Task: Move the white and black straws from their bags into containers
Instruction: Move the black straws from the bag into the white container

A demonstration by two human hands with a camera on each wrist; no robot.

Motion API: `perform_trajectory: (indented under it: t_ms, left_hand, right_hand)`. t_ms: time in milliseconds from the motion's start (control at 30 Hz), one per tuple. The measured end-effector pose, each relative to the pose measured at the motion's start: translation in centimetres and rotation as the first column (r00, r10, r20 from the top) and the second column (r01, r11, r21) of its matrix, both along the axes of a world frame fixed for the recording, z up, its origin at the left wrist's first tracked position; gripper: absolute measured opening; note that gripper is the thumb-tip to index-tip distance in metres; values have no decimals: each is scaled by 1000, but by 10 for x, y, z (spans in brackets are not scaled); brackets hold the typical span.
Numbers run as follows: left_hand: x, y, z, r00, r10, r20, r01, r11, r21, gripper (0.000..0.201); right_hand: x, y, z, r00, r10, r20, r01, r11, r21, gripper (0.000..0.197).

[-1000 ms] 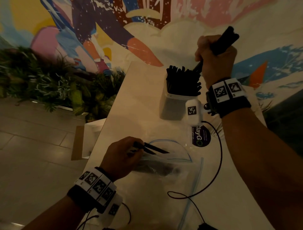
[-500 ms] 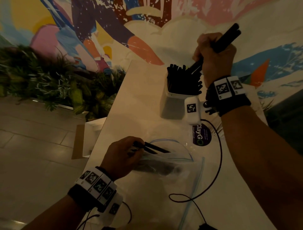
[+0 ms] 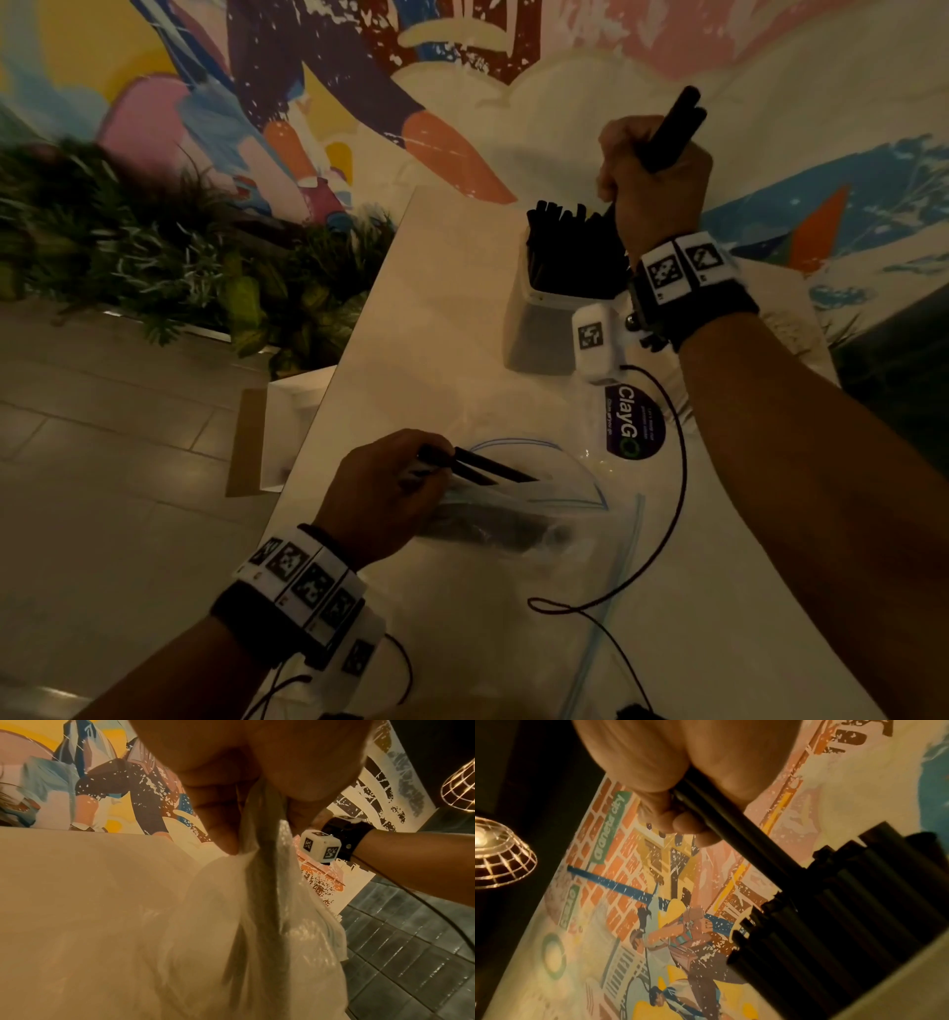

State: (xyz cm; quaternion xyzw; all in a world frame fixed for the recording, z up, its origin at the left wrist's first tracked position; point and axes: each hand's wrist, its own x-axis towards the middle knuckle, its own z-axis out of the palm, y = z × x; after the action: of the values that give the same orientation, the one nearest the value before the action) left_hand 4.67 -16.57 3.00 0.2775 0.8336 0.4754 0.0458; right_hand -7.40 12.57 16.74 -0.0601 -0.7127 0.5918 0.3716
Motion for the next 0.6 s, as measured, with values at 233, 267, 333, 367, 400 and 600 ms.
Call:
perform_trajectory:
  t_ms: [233,267,333,367,400,600]
  left_hand:
    - [0,0,-2,1000,14,8,-15,1000,4,20]
    - [-1,-1,-2,1000,17,11,-17,1000,0,20]
    - [-1,-2,-2,1000,17,4,-17,1000,-11,20]
    - [-1,-2,-2,1000,15,1,-15,1000,-12,20]
    - [-2,-2,-2,1000,13,3,-13,1000,-6,20]
    - [-4,1,0,1000,5,10,-5,1000,-1,20]
  right_hand:
    - [1,22,-41,785,-480,392,241,819,520,68]
    - [1,24,-42,756,-546,361,306,782,543,80]
    - [2,25,-37,754,-599,269,402,745,532,92]
    - [2,28,-34,779,-599,183,440,731,521,97]
    - [2,28,-28,808,-586,64,481,718,503,102]
    - [-15,21,-13,878,-466,-105,369,522,769,62]
